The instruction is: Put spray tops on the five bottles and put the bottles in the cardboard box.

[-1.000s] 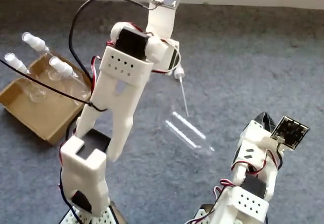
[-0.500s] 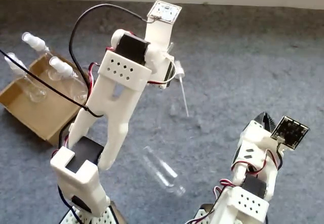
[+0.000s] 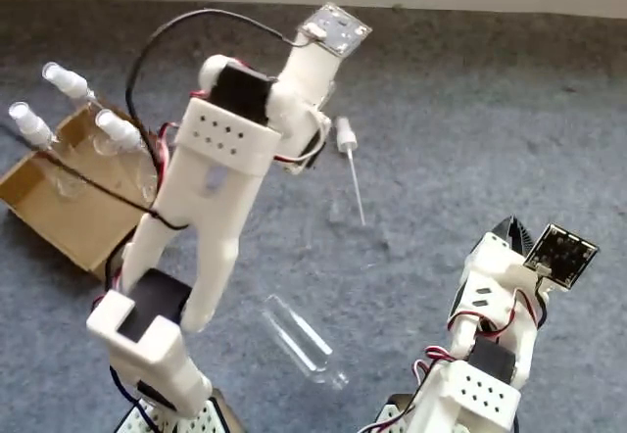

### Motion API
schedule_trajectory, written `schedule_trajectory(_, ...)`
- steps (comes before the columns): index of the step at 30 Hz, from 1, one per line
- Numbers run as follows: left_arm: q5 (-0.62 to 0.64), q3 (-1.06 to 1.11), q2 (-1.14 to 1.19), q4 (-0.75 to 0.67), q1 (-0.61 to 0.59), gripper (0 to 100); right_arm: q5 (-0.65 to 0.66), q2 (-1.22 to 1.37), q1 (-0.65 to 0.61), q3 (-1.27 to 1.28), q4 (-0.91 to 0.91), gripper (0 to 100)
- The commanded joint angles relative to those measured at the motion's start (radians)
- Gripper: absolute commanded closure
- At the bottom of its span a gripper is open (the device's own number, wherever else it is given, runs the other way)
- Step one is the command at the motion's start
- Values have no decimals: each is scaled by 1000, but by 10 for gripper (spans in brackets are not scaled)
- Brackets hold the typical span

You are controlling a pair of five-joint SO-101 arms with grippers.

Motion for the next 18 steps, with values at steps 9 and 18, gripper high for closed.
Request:
schedule_trajectory(9, -26, 12, -272, 2, -134, 925, -3, -8, -16, 134, 2, 993)
schedule_trajectory(18, -413, 312, -397, -2, -166, 923, -3, -5, -16, 134, 2, 993)
